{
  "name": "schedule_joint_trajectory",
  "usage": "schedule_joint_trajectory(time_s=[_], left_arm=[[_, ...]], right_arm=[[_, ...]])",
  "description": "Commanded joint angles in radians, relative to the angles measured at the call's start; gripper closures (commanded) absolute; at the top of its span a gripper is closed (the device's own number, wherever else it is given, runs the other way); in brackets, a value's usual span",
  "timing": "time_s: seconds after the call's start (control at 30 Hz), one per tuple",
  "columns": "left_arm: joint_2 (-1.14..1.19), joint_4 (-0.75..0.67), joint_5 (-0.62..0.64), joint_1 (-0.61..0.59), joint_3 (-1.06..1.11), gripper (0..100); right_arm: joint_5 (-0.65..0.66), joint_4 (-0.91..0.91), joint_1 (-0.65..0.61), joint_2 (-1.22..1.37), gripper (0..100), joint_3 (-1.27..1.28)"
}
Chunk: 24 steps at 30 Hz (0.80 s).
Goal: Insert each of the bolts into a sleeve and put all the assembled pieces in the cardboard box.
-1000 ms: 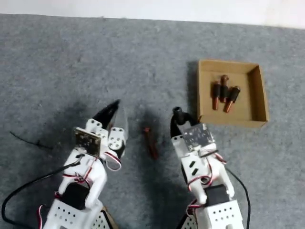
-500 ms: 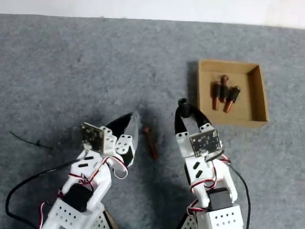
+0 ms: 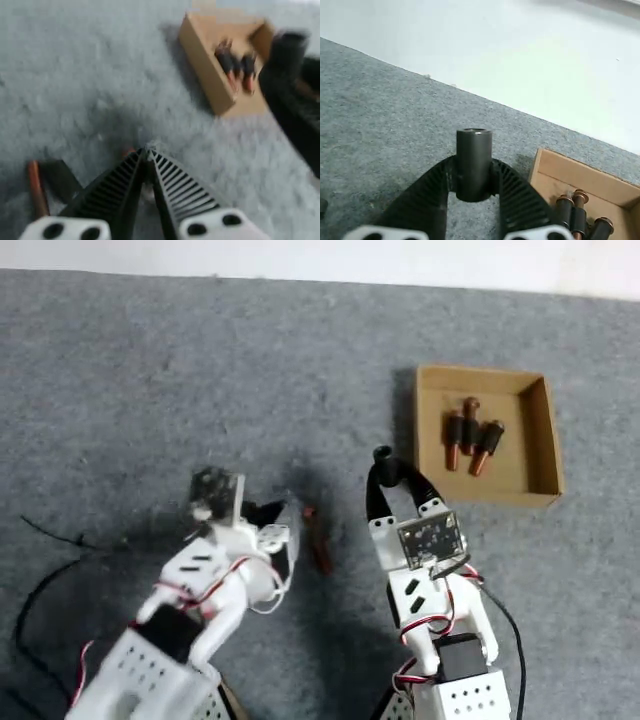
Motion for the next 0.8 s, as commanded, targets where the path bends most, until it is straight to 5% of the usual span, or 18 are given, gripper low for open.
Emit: schedule_joint_trajectory(time_s=[0.0,0.13,0.3,0.4,0.77], left_arm=[[0.275,-0.026,0.011,0.039,-0.145,99],[0.503,-0.026,0.011,0.045,-0.254,96],[0.690,-0.026,0.015,0.081,-0.317,76],[0.760,-0.026,0.124,0.088,-0.351,68],[1.013,-0.026,0.178,-0.035,-0.492,67]], right_arm=[[0.005,-0.027,0.007,-0.021,99.3,0.068],[0.005,-0.027,0.007,-0.021,99.3,0.068],[0.005,-0.027,0.007,-0.021,99.3,0.068],[0.006,-0.027,0.008,-0.021,99.3,0.068],[0.008,-0.027,0.010,-0.021,99.3,0.068]])
